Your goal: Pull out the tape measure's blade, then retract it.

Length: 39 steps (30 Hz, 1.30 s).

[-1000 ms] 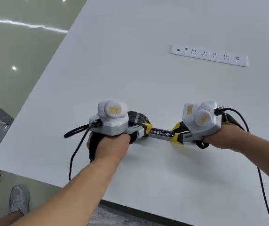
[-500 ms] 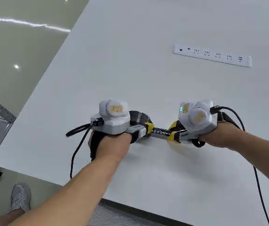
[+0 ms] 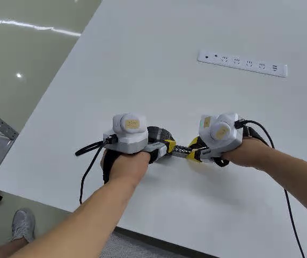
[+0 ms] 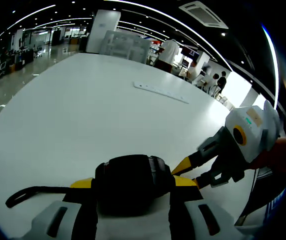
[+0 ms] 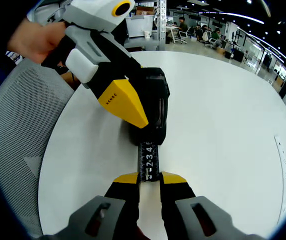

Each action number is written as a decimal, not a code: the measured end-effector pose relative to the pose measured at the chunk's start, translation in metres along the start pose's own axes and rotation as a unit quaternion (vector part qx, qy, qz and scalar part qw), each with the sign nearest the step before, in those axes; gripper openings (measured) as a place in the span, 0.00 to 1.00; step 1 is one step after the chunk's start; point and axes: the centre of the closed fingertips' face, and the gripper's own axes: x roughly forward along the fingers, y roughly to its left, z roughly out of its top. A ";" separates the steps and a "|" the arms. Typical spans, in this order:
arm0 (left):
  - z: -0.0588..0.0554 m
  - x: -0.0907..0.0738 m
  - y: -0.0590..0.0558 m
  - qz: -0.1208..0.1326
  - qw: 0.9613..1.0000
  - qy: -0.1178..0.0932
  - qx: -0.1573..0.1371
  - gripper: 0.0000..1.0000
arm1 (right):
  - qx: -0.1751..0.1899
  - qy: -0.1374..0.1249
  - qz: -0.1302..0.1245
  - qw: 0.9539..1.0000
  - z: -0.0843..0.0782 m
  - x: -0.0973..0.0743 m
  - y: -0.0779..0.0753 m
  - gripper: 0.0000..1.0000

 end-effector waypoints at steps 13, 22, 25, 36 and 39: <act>0.000 0.000 0.000 0.001 1.000 -0.001 0.002 0.53 | -0.010 -0.002 0.009 1.000 0.008 0.007 0.002 0.11; 0.000 0.000 0.000 0.000 1.000 0.000 0.000 0.53 | -0.014 -0.005 0.012 1.000 0.014 0.012 0.003 0.11; 0.000 0.000 0.000 0.000 1.000 -0.001 -0.001 0.53 | -0.017 -0.004 0.012 1.000 0.016 0.014 0.003 0.11; -0.001 0.000 0.000 -0.002 1.000 0.000 -0.001 0.53 | -0.021 -0.005 0.015 1.000 0.022 0.019 0.003 0.11; -0.001 0.000 0.000 -0.002 1.000 0.000 -0.002 0.53 | -0.021 -0.005 0.015 1.000 0.023 0.020 0.002 0.11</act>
